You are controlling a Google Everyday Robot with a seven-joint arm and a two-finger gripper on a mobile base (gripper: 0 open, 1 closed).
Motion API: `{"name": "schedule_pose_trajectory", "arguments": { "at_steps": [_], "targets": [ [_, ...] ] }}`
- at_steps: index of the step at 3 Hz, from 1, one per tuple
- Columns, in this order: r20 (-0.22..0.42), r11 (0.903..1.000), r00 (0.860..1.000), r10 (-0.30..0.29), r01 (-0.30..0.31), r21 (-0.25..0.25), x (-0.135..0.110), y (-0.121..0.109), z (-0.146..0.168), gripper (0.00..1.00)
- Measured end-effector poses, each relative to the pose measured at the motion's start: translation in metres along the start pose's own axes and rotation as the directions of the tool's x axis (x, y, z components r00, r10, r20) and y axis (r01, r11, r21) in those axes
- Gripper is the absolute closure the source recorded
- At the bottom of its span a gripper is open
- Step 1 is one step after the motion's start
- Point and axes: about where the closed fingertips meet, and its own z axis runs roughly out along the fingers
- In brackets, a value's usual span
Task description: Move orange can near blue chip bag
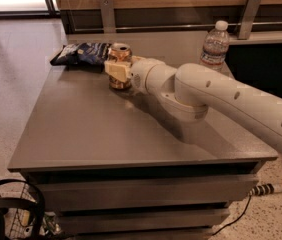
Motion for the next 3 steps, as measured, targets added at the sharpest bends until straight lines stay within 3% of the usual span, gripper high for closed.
{"name": "schedule_pose_trajectory", "arguments": {
  "at_steps": [1,2,3],
  "targets": [
    [0.0,1.0,1.0,0.0,0.0,0.0,-0.001,0.0,0.0,1.0],
    [0.022,0.9954,0.999,-0.05,0.048,0.083,-0.009,-0.031,-0.005,1.0],
    [0.043,0.981,0.993,-0.108,0.099,0.167,-0.021,-0.059,-0.015,1.0]
  ]
}}
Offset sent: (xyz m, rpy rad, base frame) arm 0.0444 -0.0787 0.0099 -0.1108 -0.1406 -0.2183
